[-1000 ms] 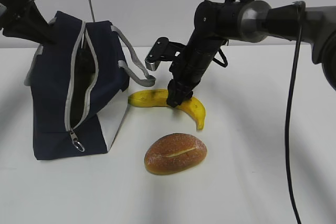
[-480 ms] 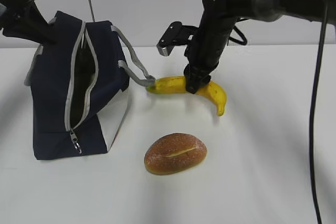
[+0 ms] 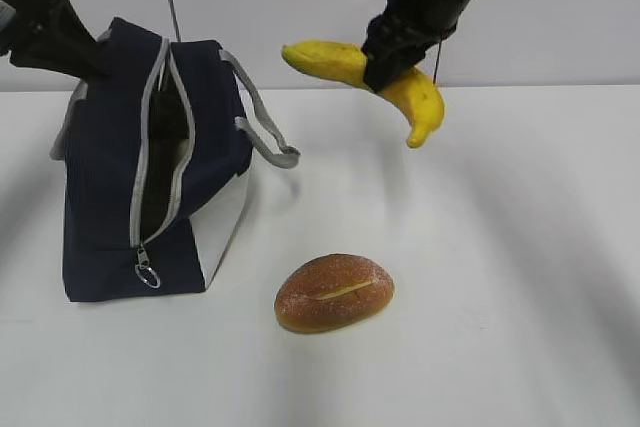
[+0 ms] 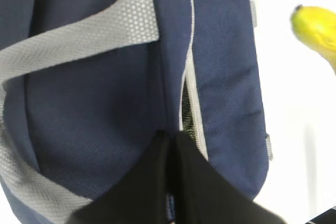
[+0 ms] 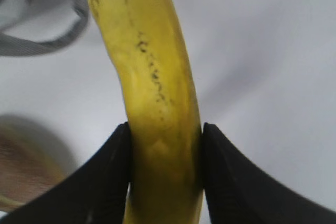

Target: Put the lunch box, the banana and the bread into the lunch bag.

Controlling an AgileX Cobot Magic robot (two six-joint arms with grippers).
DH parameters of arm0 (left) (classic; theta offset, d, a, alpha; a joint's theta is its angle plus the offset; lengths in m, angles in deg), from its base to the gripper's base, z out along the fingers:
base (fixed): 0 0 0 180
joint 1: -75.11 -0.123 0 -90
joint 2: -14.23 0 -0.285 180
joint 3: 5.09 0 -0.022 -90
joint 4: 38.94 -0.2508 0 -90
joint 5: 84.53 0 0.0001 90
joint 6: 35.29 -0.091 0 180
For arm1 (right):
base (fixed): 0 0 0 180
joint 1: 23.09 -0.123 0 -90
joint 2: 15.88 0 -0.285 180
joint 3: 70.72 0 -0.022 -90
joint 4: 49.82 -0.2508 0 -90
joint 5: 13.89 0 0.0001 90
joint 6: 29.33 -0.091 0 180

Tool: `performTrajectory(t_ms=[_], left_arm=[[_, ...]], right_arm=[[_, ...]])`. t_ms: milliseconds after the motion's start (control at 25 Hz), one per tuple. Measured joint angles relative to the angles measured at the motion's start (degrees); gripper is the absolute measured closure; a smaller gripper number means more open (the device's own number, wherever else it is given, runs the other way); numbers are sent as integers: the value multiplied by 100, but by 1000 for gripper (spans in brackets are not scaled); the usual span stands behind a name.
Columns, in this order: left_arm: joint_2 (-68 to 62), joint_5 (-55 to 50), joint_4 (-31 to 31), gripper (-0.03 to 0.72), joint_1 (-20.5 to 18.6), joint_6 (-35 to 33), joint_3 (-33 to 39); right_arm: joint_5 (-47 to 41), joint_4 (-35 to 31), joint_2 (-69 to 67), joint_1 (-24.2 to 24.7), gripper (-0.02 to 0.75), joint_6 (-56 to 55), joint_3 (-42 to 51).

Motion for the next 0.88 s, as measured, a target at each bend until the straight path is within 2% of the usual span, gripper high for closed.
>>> performTrajectory(t_ms=[280, 560, 880], left_arm=[[0, 47, 152, 687, 0, 0, 0], [0, 24, 365, 687, 0, -36, 0], [0, -12, 382, 687, 0, -41, 0]], right_arm=[[-367, -2076, 257, -23, 443, -552, -13], [-10, -2940, 178, -369, 443, -1186, -13], [548, -3217, -348, -585, 442, -1682, -13]])
